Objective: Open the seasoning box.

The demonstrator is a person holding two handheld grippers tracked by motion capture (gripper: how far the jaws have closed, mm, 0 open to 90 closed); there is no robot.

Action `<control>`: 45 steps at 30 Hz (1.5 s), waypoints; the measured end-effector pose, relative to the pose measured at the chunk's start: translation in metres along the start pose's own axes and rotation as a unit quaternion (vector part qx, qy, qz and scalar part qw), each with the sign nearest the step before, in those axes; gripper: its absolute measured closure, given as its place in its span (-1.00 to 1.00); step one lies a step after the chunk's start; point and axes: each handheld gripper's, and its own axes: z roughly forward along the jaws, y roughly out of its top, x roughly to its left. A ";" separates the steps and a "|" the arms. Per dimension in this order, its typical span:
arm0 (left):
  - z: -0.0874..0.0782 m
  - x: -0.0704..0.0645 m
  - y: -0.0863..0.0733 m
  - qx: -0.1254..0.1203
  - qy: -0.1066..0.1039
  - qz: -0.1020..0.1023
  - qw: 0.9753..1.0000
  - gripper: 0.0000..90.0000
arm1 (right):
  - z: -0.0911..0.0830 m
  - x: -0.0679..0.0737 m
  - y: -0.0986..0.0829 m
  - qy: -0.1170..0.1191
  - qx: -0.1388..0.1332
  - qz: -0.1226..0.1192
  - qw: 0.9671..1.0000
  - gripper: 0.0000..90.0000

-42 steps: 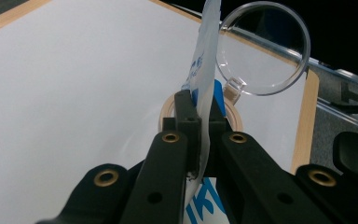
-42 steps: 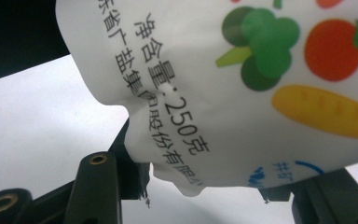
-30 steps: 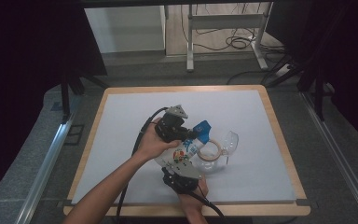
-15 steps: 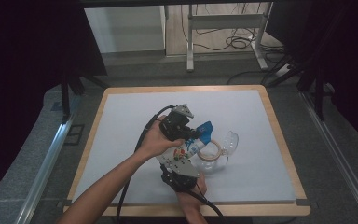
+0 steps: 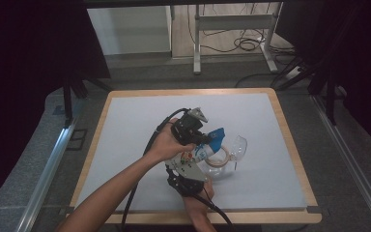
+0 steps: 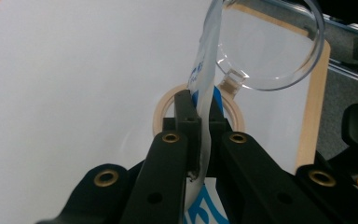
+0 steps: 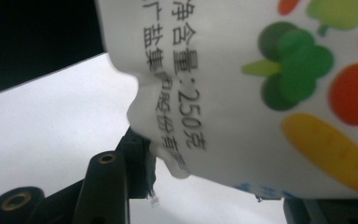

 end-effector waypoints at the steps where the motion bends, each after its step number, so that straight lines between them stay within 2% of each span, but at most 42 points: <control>1: -0.001 0.000 0.001 -0.001 0.000 0.001 1.000 1.00 | 0.000 0.000 0.001 0.000 -0.001 0.003 1.000 0.13; 3: -0.002 0.000 0.002 -0.006 -0.005 -0.002 1.000 1.00 | 0.000 -0.001 0.001 -0.005 -0.002 0.003 1.000 0.13; 16: 0.001 -0.003 0.003 0.006 0.021 -0.003 1.000 1.00 | 0.001 -0.001 0.003 0.004 -0.006 0.012 1.000 0.11; 28: 0.005 -0.006 0.008 0.015 0.031 0.004 0.999 1.00 | -0.001 -0.003 0.006 0.008 -0.012 0.021 1.000 0.12; 32: 0.005 -0.007 0.011 0.015 0.029 0.003 0.999 1.00 | 0.000 -0.005 0.010 0.007 -0.011 0.017 1.000 0.12; 45: 0.005 -0.006 0.013 0.018 0.025 0.002 1.000 1.00 | 0.004 -0.008 0.012 0.006 -0.018 0.031 0.999 0.16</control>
